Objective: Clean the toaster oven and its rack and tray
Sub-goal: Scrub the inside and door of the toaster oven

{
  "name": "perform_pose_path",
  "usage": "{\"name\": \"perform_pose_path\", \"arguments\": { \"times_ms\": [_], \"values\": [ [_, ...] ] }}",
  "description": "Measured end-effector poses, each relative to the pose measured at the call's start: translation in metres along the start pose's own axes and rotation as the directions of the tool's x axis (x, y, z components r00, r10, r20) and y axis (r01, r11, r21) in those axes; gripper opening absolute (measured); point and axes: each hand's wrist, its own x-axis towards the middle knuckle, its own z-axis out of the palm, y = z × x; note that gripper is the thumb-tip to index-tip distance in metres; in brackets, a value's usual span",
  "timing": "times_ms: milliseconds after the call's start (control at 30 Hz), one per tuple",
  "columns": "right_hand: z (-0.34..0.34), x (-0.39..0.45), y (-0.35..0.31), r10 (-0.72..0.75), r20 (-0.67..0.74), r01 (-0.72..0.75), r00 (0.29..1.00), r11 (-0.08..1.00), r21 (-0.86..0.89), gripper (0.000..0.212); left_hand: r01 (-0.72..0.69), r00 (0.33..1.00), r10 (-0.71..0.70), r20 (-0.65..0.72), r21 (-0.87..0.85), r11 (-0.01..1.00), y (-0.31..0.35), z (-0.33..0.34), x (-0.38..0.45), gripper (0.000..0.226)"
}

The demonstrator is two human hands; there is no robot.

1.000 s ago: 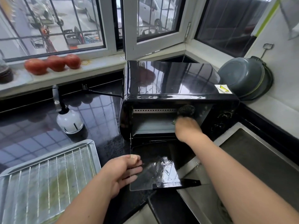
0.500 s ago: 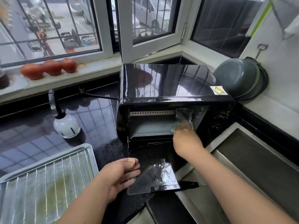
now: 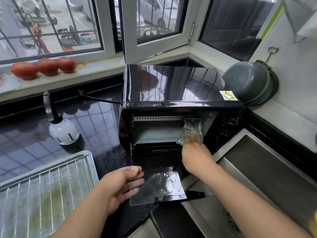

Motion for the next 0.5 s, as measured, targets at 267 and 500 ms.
{"name": "perform_pose_path", "arguments": {
  "times_ms": [267,500],
  "values": [
    [-0.023,0.025,-0.01,0.041,0.016,-0.042,0.999,0.999,0.027,0.046,-0.004,1.0,0.004,-0.019,0.006,1.0,0.001,0.003,-0.001,0.015],
    [-0.028,0.031,-0.054,-0.018,0.043,0.013,0.999,0.993,0.115,0.039,-0.003,1.0,0.003,-0.022,-0.006,1.0,-0.003,0.0,0.004,0.019]
  ]
}}
